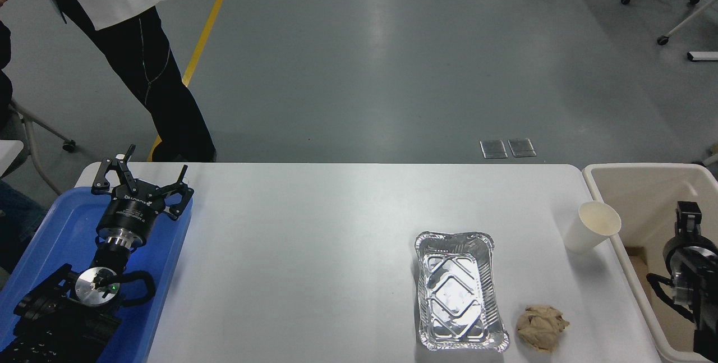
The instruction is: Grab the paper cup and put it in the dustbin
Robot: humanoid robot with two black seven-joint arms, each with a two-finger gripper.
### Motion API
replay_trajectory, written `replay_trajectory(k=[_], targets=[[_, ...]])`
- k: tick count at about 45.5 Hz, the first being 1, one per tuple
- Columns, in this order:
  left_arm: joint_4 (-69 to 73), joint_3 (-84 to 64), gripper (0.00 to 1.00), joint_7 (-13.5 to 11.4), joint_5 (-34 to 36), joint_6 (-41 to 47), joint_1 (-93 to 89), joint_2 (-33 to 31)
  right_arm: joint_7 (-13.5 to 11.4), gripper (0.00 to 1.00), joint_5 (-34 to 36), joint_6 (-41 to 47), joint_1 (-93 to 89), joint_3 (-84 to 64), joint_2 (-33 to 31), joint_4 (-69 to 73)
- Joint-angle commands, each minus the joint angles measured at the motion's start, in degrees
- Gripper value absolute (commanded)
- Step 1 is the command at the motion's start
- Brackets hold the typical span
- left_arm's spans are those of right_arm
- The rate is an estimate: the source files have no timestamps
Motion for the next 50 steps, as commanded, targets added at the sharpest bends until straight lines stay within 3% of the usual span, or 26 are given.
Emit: replay_trajectory(k=[1, 50], targets=[[0.0, 0.09, 0.99, 0.0, 0.09, 0.0, 0.0, 0.0, 0.0, 1.0, 0.0, -0.03, 1.43, 0.0, 0.52, -0.08], [0.0, 0.0, 0.99, 0.0, 0.0, 0.0, 0.0, 0.0, 0.0, 1.0, -1.06, 0.94, 0.47, -3.25, -0.44, 1.32]])
